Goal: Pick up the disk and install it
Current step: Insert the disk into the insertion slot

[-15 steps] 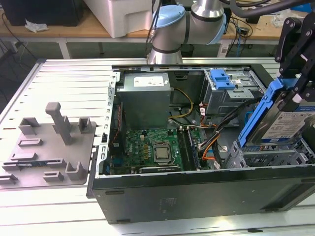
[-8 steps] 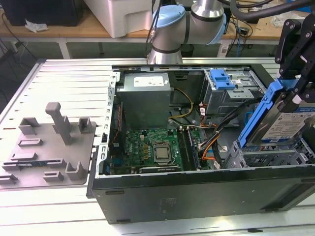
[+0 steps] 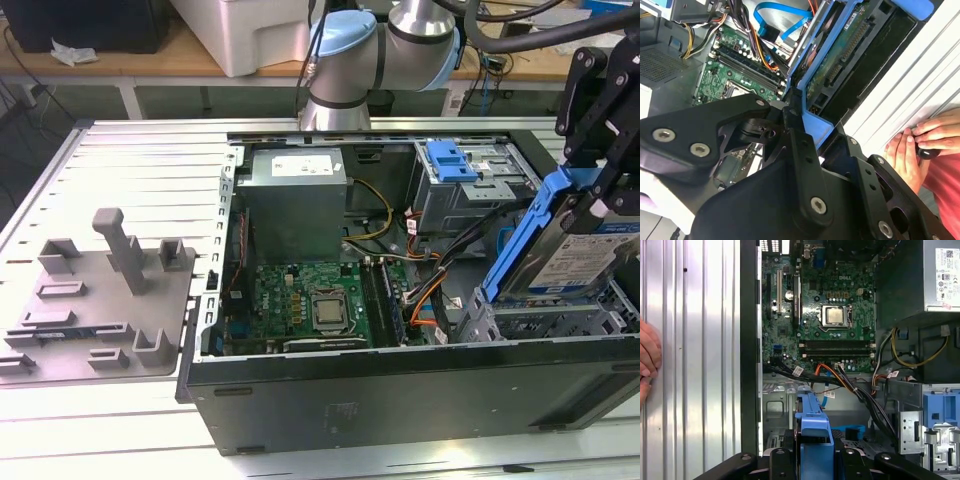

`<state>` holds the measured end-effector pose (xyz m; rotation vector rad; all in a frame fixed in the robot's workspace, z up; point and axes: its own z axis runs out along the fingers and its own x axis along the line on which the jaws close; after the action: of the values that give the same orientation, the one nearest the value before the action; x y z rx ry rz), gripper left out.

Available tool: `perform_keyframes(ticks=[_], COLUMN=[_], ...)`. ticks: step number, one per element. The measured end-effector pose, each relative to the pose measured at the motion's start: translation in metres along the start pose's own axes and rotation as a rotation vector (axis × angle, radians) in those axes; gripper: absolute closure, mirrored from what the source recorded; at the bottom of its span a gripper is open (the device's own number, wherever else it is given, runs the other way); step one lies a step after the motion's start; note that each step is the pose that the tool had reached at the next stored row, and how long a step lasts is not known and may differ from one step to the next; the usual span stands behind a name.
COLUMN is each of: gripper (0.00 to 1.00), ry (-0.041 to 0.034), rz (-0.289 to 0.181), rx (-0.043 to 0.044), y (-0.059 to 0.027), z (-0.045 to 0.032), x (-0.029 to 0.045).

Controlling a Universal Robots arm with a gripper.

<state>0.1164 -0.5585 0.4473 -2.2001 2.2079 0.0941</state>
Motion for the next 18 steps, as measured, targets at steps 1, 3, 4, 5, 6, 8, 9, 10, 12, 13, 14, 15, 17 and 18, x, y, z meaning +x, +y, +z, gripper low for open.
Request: perform_keyframes(ticks=[1,3,4,5,6,8,9,10,12,13,14,15,17,18], gripper=[0.63,0.63,0.63,0.63,0.63,0.63,0.63,0.63,0.63,0.63,0.63,0.63,0.63,0.63], ry=[0.0,0.0,0.0,0.0001,0.0002,0.0001,0.0,0.0,0.0,0.0,0.0,0.0004,0.0003,0.0], rz=[0.0,0.0,0.0,0.0,0.0,0.0,0.0,0.0,0.0,0.0,0.0,0.0,0.0,0.0], rx=[0.0,0.0001,0.0,0.0,0.0001,0.0,0.0,0.0,0.0,0.0,0.0,-0.0001,-0.0001,0.0], y=[0.0,-0.0001,-0.0001,-0.0001,-0.0001,-0.0001,-0.0001,-0.0002,-0.0004,-0.0004,-0.0005,-0.0008,-0.0014,-0.0014], z=[0.0004,0.002,0.0024,0.003,0.0036,0.0045,0.0049,0.0054,0.0063,0.007,0.0077,0.0104,0.0145,0.0161], x=[0.0,0.0001,0.0001,0.0002,0.0002,0.0003,0.0003,0.0003,0.0004,0.0004,0.0004,0.0006,0.0009,0.001])
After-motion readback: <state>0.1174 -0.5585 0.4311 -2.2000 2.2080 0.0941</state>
